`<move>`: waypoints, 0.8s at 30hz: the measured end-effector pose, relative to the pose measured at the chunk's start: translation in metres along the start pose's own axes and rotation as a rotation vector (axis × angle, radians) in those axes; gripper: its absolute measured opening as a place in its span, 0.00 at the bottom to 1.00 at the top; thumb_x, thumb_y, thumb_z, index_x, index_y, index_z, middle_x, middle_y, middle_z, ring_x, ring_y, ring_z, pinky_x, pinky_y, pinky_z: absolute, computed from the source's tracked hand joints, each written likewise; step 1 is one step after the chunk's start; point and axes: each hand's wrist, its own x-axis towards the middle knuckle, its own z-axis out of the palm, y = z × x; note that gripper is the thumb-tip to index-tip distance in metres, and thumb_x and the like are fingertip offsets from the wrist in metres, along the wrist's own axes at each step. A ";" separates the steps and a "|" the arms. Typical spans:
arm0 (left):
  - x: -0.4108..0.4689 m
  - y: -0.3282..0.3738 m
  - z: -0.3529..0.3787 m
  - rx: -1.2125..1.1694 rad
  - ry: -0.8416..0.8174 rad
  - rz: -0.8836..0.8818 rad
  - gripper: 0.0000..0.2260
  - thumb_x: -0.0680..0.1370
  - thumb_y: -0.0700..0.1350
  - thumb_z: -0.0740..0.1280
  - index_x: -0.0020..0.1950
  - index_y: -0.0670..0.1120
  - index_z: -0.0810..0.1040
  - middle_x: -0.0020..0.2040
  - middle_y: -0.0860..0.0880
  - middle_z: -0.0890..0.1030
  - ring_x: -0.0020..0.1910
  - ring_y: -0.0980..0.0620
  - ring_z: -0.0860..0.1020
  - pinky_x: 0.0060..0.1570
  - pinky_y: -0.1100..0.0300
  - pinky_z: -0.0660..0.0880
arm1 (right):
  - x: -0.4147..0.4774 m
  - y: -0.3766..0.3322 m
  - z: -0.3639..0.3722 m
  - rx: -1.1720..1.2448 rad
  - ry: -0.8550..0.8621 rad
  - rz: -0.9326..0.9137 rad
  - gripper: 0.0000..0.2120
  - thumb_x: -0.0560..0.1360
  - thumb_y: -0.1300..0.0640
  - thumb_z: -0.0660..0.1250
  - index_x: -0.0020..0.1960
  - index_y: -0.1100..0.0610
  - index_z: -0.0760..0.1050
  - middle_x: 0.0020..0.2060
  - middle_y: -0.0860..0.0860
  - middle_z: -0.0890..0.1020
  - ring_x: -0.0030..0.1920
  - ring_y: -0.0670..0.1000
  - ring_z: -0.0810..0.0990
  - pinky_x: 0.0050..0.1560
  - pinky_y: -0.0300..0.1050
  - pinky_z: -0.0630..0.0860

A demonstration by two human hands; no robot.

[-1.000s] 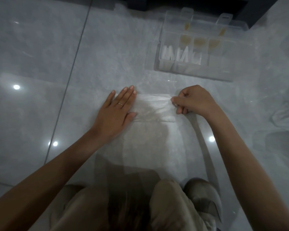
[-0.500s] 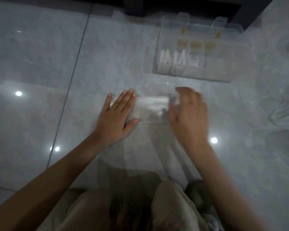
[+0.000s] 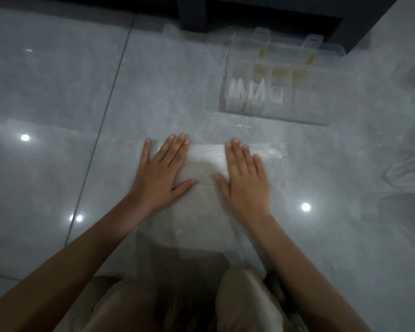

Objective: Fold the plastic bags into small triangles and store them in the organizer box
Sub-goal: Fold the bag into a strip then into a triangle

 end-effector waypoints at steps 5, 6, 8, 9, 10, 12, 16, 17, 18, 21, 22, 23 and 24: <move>-0.017 -0.019 -0.002 -0.004 -0.004 -0.067 0.39 0.77 0.68 0.49 0.79 0.42 0.54 0.79 0.46 0.54 0.78 0.52 0.53 0.73 0.36 0.48 | -0.015 0.050 -0.022 -0.093 -0.011 0.226 0.45 0.74 0.29 0.44 0.79 0.59 0.48 0.79 0.55 0.50 0.78 0.54 0.50 0.74 0.52 0.36; -0.019 -0.021 -0.003 -0.007 -0.002 -0.063 0.40 0.77 0.69 0.49 0.79 0.41 0.54 0.79 0.45 0.54 0.78 0.51 0.54 0.73 0.36 0.48 | -0.017 0.054 -0.025 -0.131 -0.025 0.276 0.49 0.71 0.25 0.43 0.79 0.60 0.46 0.79 0.56 0.48 0.78 0.55 0.48 0.72 0.54 0.31; -0.021 -0.022 -0.004 -0.017 0.012 -0.045 0.41 0.77 0.69 0.48 0.78 0.40 0.54 0.79 0.43 0.54 0.78 0.50 0.53 0.73 0.36 0.46 | -0.022 0.056 -0.027 -0.168 -0.024 0.339 0.57 0.66 0.20 0.41 0.78 0.64 0.45 0.78 0.60 0.47 0.78 0.57 0.46 0.69 0.57 0.26; -0.021 -0.022 -0.005 -0.020 0.025 -0.022 0.42 0.77 0.69 0.49 0.78 0.39 0.53 0.79 0.42 0.53 0.78 0.49 0.52 0.73 0.37 0.45 | -0.023 0.054 -0.027 -0.142 0.003 0.348 0.59 0.65 0.19 0.43 0.78 0.66 0.45 0.78 0.61 0.48 0.78 0.58 0.46 0.69 0.57 0.26; -0.020 -0.022 -0.007 -0.027 0.047 0.018 0.42 0.76 0.68 0.51 0.78 0.38 0.54 0.78 0.41 0.53 0.78 0.48 0.52 0.73 0.38 0.44 | -0.023 0.050 -0.028 -0.092 0.046 0.337 0.59 0.66 0.20 0.45 0.77 0.66 0.46 0.77 0.62 0.49 0.78 0.59 0.45 0.70 0.57 0.26; -0.019 -0.020 -0.015 -0.059 0.123 0.155 0.37 0.76 0.63 0.60 0.75 0.37 0.63 0.77 0.39 0.58 0.76 0.44 0.57 0.74 0.40 0.49 | -0.024 0.040 -0.032 0.033 0.151 0.222 0.52 0.70 0.26 0.53 0.76 0.66 0.51 0.77 0.63 0.54 0.77 0.60 0.48 0.73 0.55 0.30; -0.014 -0.009 -0.025 -0.071 0.292 0.456 0.09 0.76 0.44 0.68 0.52 0.41 0.81 0.68 0.41 0.75 0.67 0.44 0.71 0.66 0.47 0.69 | -0.017 0.023 -0.034 0.229 0.269 -0.185 0.23 0.75 0.50 0.64 0.66 0.62 0.72 0.66 0.60 0.74 0.69 0.58 0.68 0.71 0.51 0.61; -0.013 -0.006 -0.025 -0.056 0.291 0.484 0.07 0.76 0.42 0.66 0.50 0.42 0.81 0.66 0.42 0.77 0.65 0.45 0.72 0.63 0.49 0.71 | -0.015 0.019 -0.031 0.257 0.270 -0.242 0.19 0.74 0.56 0.66 0.62 0.62 0.75 0.62 0.59 0.76 0.65 0.57 0.71 0.68 0.49 0.65; -0.013 -0.003 -0.024 -0.051 0.283 0.489 0.06 0.76 0.41 0.66 0.48 0.42 0.81 0.63 0.43 0.79 0.63 0.46 0.73 0.59 0.50 0.73 | -0.013 0.016 -0.028 0.286 0.278 -0.277 0.16 0.72 0.61 0.67 0.59 0.62 0.77 0.59 0.58 0.79 0.61 0.56 0.75 0.65 0.46 0.67; -0.010 0.004 -0.024 -0.065 0.278 0.440 0.04 0.72 0.40 0.69 0.45 0.42 0.80 0.58 0.45 0.81 0.55 0.47 0.77 0.45 0.55 0.77 | -0.009 0.012 -0.020 0.331 0.313 -0.316 0.12 0.68 0.68 0.68 0.50 0.62 0.80 0.49 0.55 0.82 0.52 0.55 0.80 0.57 0.43 0.72; -0.010 0.005 -0.025 -0.070 0.281 0.417 0.03 0.72 0.40 0.69 0.45 0.42 0.80 0.57 0.45 0.81 0.53 0.47 0.78 0.42 0.56 0.76 | -0.009 0.012 -0.018 0.328 0.311 -0.320 0.11 0.67 0.69 0.68 0.49 0.62 0.80 0.49 0.55 0.82 0.51 0.55 0.80 0.55 0.43 0.73; -0.010 0.005 -0.027 -0.074 0.287 0.395 0.03 0.73 0.40 0.68 0.45 0.42 0.81 0.56 0.46 0.82 0.51 0.48 0.79 0.40 0.57 0.75 | -0.008 0.012 -0.016 0.323 0.306 -0.321 0.11 0.68 0.68 0.68 0.49 0.62 0.80 0.49 0.54 0.82 0.51 0.55 0.80 0.54 0.44 0.73; -0.010 0.005 -0.027 -0.072 0.291 0.378 0.03 0.73 0.40 0.68 0.45 0.43 0.81 0.56 0.46 0.82 0.49 0.48 0.80 0.39 0.58 0.75 | -0.009 0.012 -0.015 0.316 0.300 -0.319 0.11 0.68 0.68 0.68 0.50 0.62 0.80 0.49 0.54 0.82 0.51 0.55 0.81 0.54 0.44 0.74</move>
